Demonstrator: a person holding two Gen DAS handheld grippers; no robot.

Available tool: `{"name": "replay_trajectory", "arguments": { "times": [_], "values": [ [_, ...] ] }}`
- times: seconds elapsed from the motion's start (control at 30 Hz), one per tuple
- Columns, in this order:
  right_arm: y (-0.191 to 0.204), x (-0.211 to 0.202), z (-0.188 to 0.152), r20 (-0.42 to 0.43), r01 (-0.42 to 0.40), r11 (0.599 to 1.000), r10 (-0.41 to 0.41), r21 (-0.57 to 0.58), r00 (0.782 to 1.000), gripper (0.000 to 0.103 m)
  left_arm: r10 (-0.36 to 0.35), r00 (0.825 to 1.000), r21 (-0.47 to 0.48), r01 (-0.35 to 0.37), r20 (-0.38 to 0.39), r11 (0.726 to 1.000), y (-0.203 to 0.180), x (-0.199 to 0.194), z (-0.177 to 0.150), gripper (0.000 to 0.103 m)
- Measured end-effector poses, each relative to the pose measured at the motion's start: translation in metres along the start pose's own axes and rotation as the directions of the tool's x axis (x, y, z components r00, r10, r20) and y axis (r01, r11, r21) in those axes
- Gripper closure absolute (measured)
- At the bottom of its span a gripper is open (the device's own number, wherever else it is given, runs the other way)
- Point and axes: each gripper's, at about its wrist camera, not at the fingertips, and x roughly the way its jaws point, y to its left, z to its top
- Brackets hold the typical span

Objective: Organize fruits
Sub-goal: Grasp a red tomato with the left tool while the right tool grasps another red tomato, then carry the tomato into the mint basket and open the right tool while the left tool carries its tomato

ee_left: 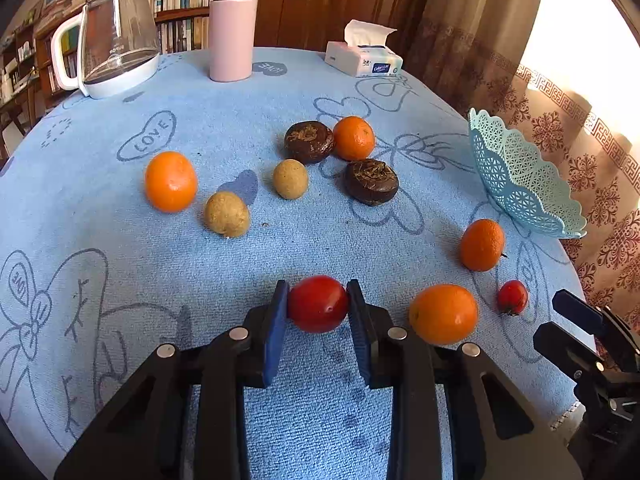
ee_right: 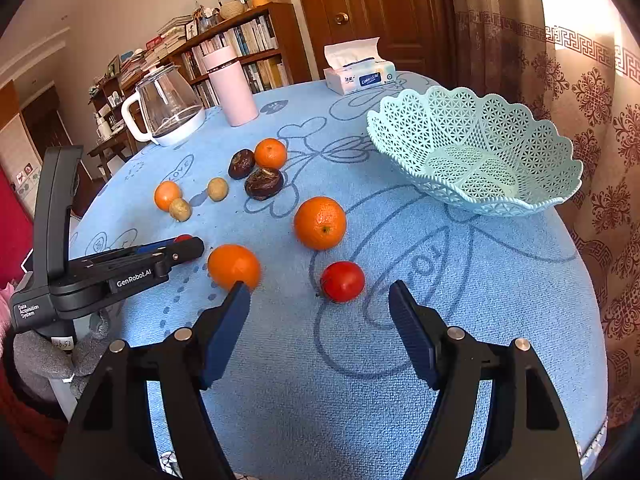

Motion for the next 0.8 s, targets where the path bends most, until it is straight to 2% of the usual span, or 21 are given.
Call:
{"name": "replay_trajectory", "arguments": {
  "times": [0.27, 0.4, 0.53, 0.67, 0.8],
  "values": [
    [-0.004, 0.021, 0.006, -0.063, 0.044, 0.999, -0.043, 0.015, 0.997, 0.045, -0.032, 0.997, -0.045, 0.035, 0.064, 0.998, 0.009, -0.014, -0.003, 0.073],
    [-0.007, 0.034, 0.007, -0.102, 0.071, 0.997, -0.069, 0.020, 0.992, 0.055, -0.042, 0.997, -0.064, 0.046, 0.063, 0.997, 0.013, -0.013, -0.002, 0.073],
    [-0.007, 0.038, 0.008, -0.114, 0.094, 0.996, -0.092, 0.013, 0.989, 0.060, -0.053, 0.997, -0.079, 0.057, 0.058, 0.995, 0.015, -0.011, -0.003, 0.073],
    [-0.008, 0.039, 0.008, -0.115, 0.116, 0.993, -0.114, 0.011, 0.987, 0.073, -0.060, 0.997, -0.088, 0.064, 0.051, 0.994, 0.016, -0.010, -0.003, 0.073],
    [-0.009, 0.036, 0.010, -0.109, 0.106, 0.994, -0.103, 0.019, 0.989, 0.073, -0.064, 0.997, -0.090, 0.068, 0.050, 0.994, 0.017, -0.009, -0.003, 0.073]
  ]
}}
